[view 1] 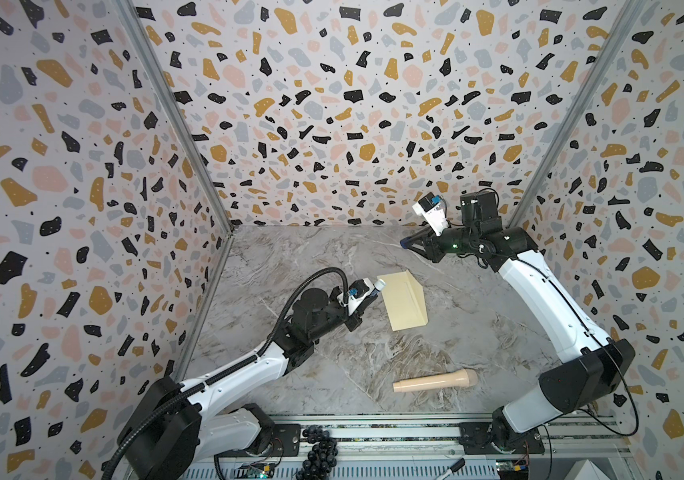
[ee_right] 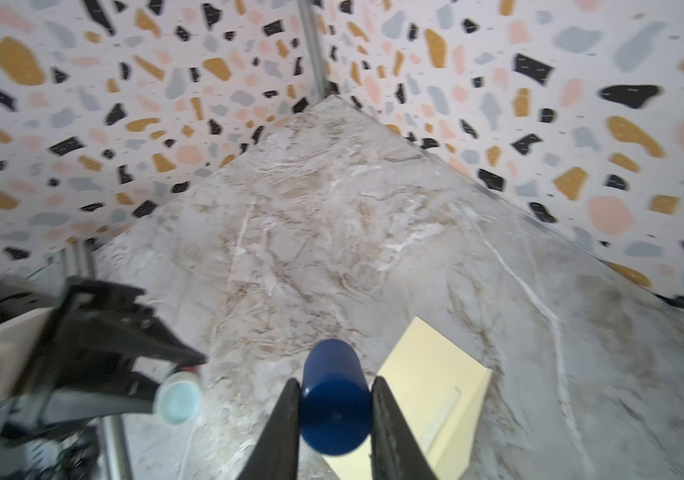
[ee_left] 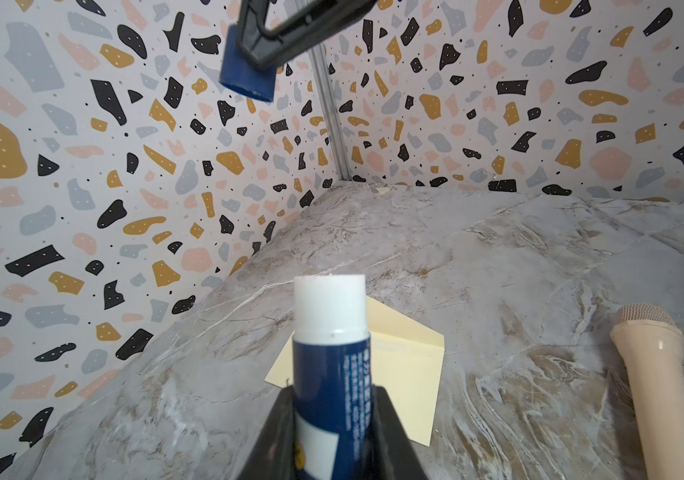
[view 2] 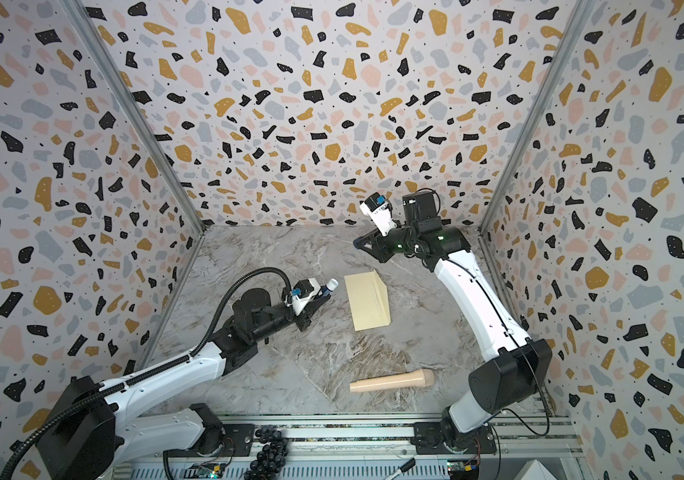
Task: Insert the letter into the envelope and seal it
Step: 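Pull the blue cap off the glue stick with the right gripper, then drop the blue cap on the table with the right gripper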
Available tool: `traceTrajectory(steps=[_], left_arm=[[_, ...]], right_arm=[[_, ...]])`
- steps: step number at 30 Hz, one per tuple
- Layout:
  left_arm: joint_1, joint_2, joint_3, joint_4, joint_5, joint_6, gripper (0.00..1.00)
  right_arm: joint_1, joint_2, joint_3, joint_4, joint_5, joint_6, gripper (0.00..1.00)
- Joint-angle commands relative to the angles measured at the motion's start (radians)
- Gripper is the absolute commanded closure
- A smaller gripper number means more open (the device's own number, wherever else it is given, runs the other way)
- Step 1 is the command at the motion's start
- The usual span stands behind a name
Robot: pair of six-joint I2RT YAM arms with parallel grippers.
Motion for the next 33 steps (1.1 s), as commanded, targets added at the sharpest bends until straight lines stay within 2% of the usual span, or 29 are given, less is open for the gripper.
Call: traceTrajectory(steps=[1, 6, 14, 20, 33], left_arm=[[-0.003, -0.028, 0.0, 0.069, -0.005, -0.019, 1.0], [-0.003, -0.031, 0.006, 0.07, 0.002, -0.028, 1.0], [-0.003, -0.037, 0.006, 0.095, 0.004, -0.056, 1.0], [-0.003, -0.049, 0.009, 0.101, 0.006, -0.064, 1.0], [-0.003, -0.07, 0.004, 0.103, 0.0, -0.067, 1.0]], right_arm=[[-0.042, 0.029, -0.009, 0.039, 0.261, 0.099, 0.93], [-0.07, 0.085, -0.054, 0.079, 0.452, 0.113, 0.93], [-0.136, 0.166, -0.135, 0.154, 0.526, 0.126, 0.93], [-0.179, 0.248, -0.164, 0.201, 0.535, 0.128, 0.93], [-0.234, 0.462, -0.097, 0.234, 0.572, 0.124, 0.92]])
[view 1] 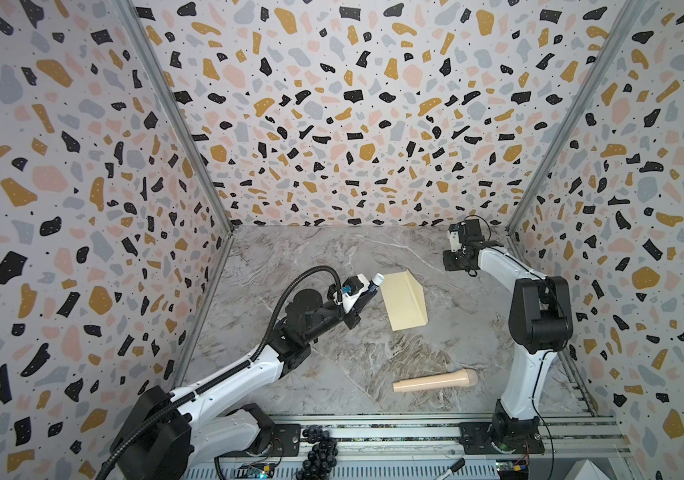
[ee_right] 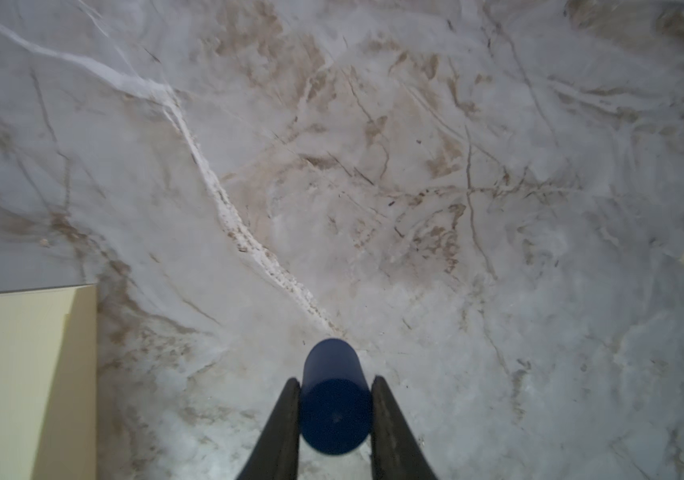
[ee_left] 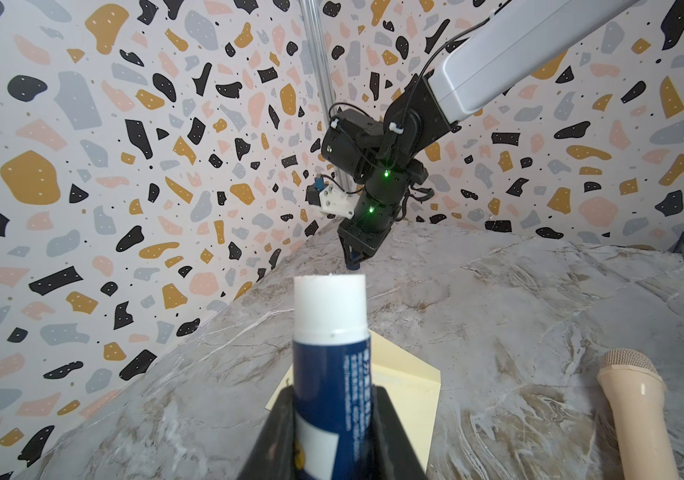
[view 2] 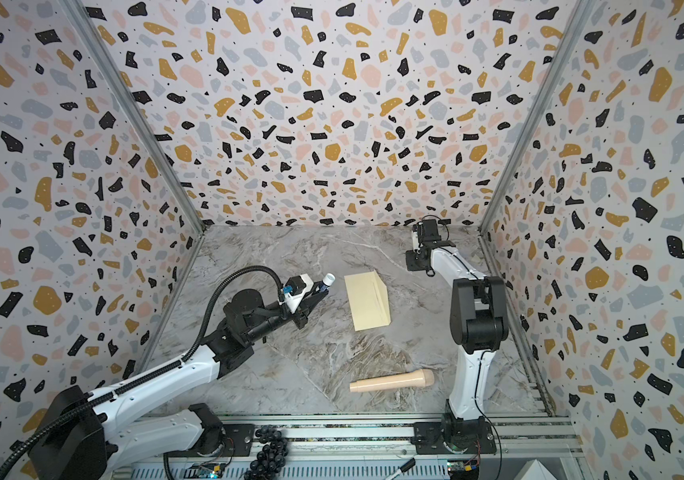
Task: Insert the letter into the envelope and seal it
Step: 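Drop the blue cap on the table with the right gripper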
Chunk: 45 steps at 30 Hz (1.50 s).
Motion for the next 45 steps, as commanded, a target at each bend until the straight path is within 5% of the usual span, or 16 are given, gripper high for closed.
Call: traceTrajectory(steps=[1, 13, 27, 45], left_arm=[[-0.003, -0.02, 0.004, 0.072, -0.001, -0.009, 1.0], [-0.003, -0.008, 0.01, 0.074, 0.004, -0.012, 1.0], [-0.003, 0.005, 0.017, 0.075, 0.005, -0.018, 1.0], [-0.003, -0.013, 0.018, 0.131, -0.054, -0.092, 1.0]], right_arm=[[-0.006, 0.016, 0.057, 0.002, 0.022, 0.005, 0.92], [-0.017, 0.097, 0.06, -0.003, 0.036, -0.005, 0.87], [-0.02, 0.134, 0.066, -0.042, 0.014, -0.006, 0.7], [-0.04, 0.01, 0.064, -0.111, -0.092, 0.049, 0.13]])
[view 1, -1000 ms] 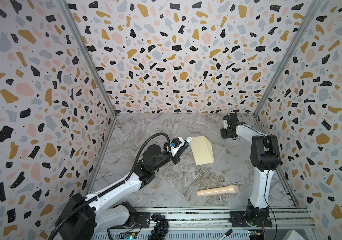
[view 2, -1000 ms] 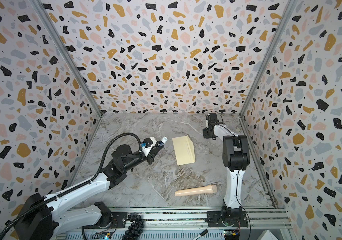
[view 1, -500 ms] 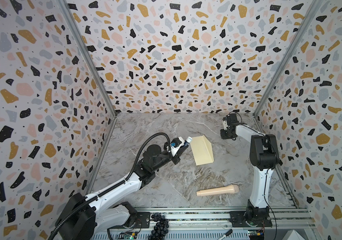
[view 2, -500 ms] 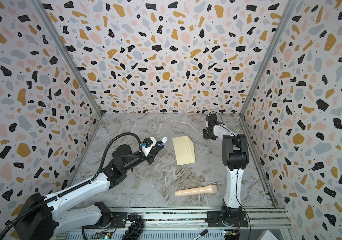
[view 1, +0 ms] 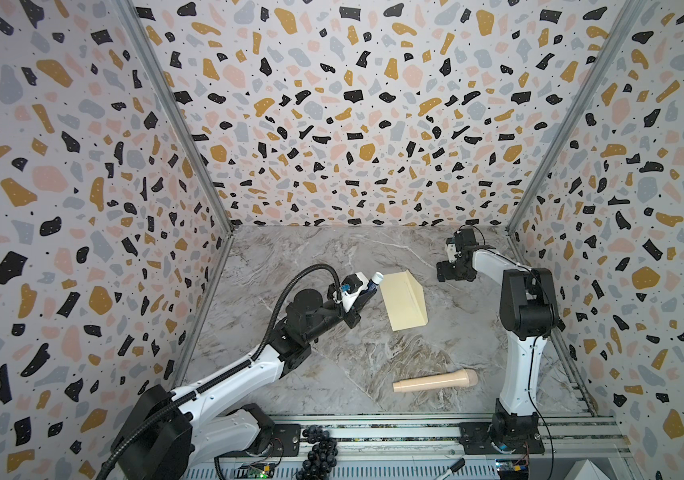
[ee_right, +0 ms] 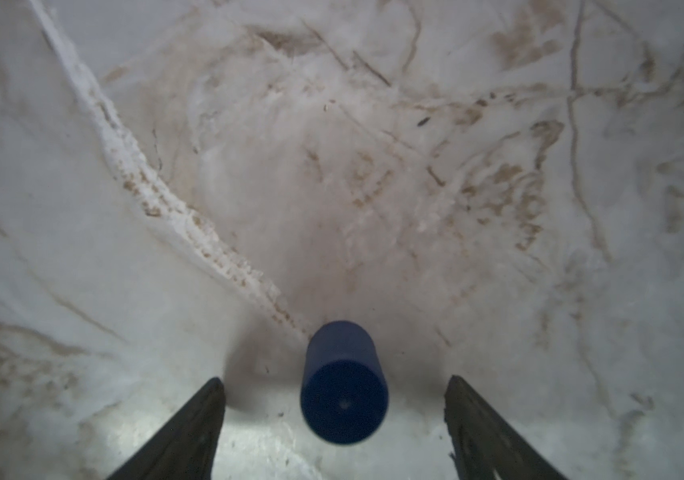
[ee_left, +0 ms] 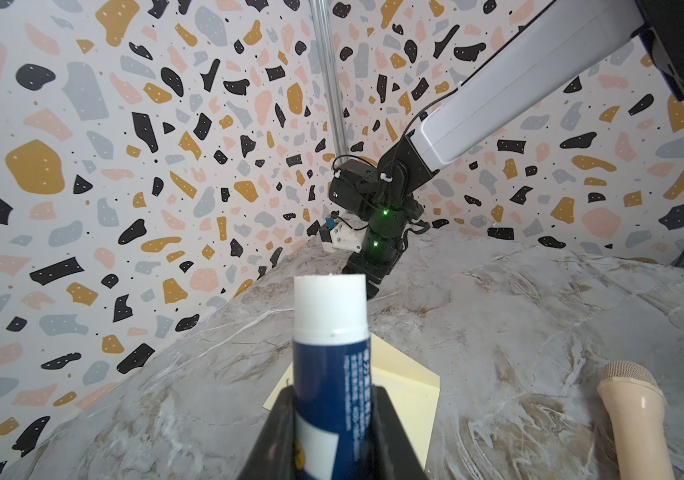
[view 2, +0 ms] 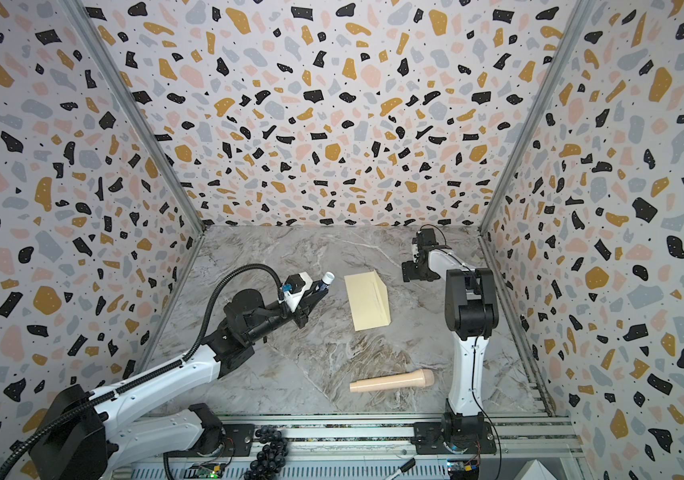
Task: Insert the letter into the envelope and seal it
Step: 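Drop the blue cap on the table with the right gripper, then grasp the uncapped glue stick with the right gripper beside the left gripper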
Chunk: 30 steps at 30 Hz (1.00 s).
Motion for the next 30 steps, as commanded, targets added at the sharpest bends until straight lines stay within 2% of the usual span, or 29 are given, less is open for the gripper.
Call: traceTrajectory(steps=[1, 7, 13, 19, 24, 30], left_arm=[[-0.003, -0.023, 0.023, 0.106, -0.037, -0.044, 1.0], [-0.001, -0.036, 0.045, 0.111, -0.065, -0.096, 1.0], [0.002, -0.03, 0.076, 0.137, -0.058, -0.164, 1.0], [0.003, 0.001, 0.106, 0.166, -0.01, -0.205, 1.0], [0.005, 0.024, 0.126, 0.206, 0.018, -0.25, 1.0], [0.007, 0.033, 0.131, 0.232, 0.048, -0.275, 1.0]], right_arm=[[-0.009, -0.14, 0.016, -0.05, -0.037, 0.034, 0.12], [-0.008, -0.315, -0.015, -0.049, -0.049, 0.05, 0.08], [0.008, -0.541, -0.088, 0.003, -0.129, 0.076, 0.06], [0.046, -0.765, -0.222, 0.14, -0.392, 0.09, 0.05], [0.149, -0.914, -0.326, 0.299, -0.633, 0.111, 0.02], [0.32, -0.976, -0.383, 0.422, -0.694, 0.127, 0.01]])
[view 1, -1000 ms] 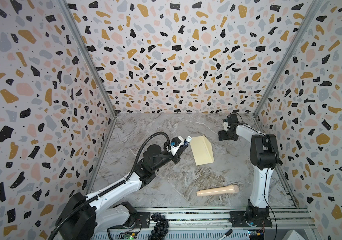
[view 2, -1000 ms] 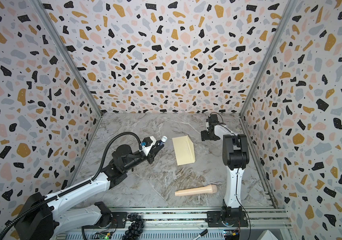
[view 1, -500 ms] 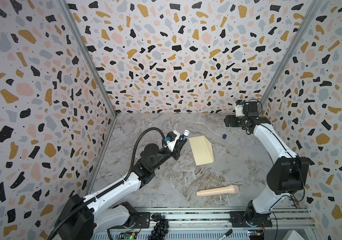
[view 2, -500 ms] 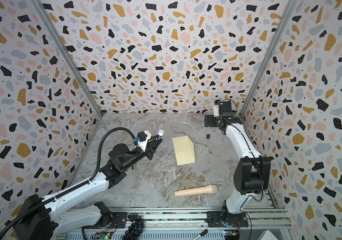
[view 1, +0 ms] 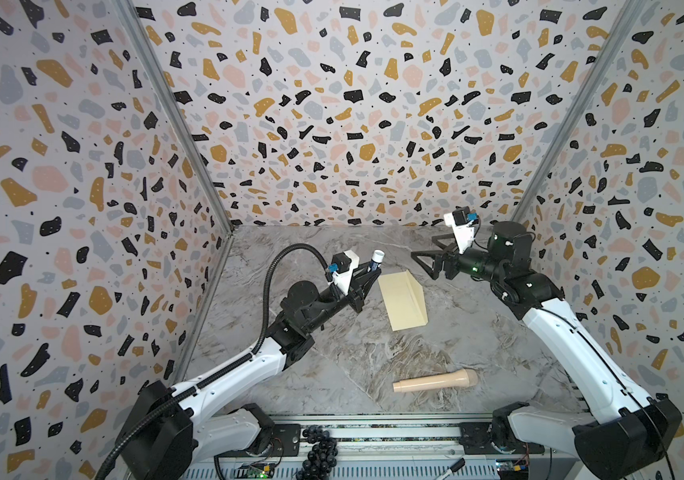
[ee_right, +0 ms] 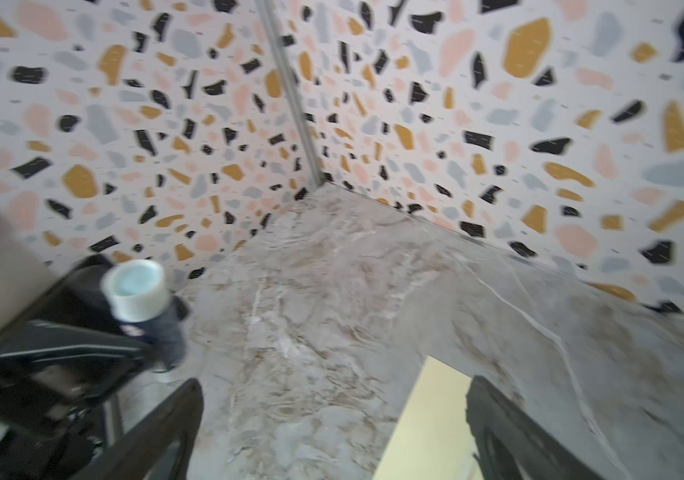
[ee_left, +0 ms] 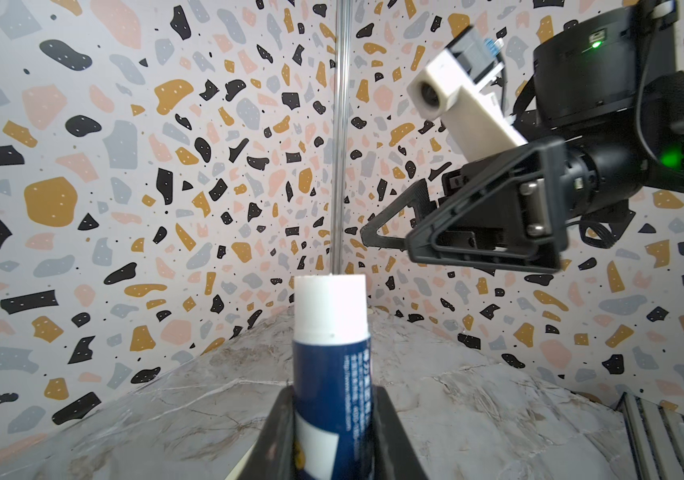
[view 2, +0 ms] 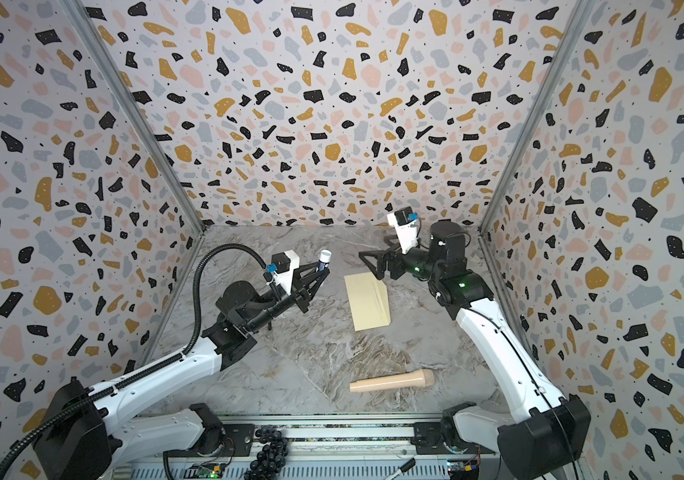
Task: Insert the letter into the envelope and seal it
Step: 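Grasp the uncapped glue stick with the right gripper beside the left gripper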
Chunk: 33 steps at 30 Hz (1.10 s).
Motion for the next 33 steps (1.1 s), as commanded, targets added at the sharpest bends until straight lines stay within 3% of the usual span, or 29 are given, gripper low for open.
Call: traceTrajectory(steps=[1, 10, 16, 21, 29, 33], left_arm=[[0.005, -0.003, 0.039, 0.1, 0.038, -0.03, 1.0], [0.005, 0.002, 0.03, 0.138, 0.065, -0.051, 1.0], [0.006, 0.002, 0.027, 0.14, 0.07, -0.053, 1.0], [0.005, 0.005, 0.028, 0.143, 0.086, -0.057, 1.0], [0.005, 0.005, 0.025, 0.137, 0.092, -0.066, 1.0], [0.005, 0.004, 0.025, 0.127, 0.095, -0.066, 1.0]], right_arm=[[0.058, -0.014, 0.0, 0.111, -0.095, 0.027, 0.01], [0.179, 0.05, 0.031, 0.219, -0.084, 0.092, 0.01], [0.214, 0.077, 0.043, 0.235, -0.078, 0.098, 0.13], [0.23, 0.092, 0.046, 0.25, -0.066, 0.104, 0.28], [0.236, 0.105, 0.051, 0.256, -0.062, 0.107, 0.7], [0.239, 0.11, 0.053, 0.249, -0.073, 0.101, 0.85]])
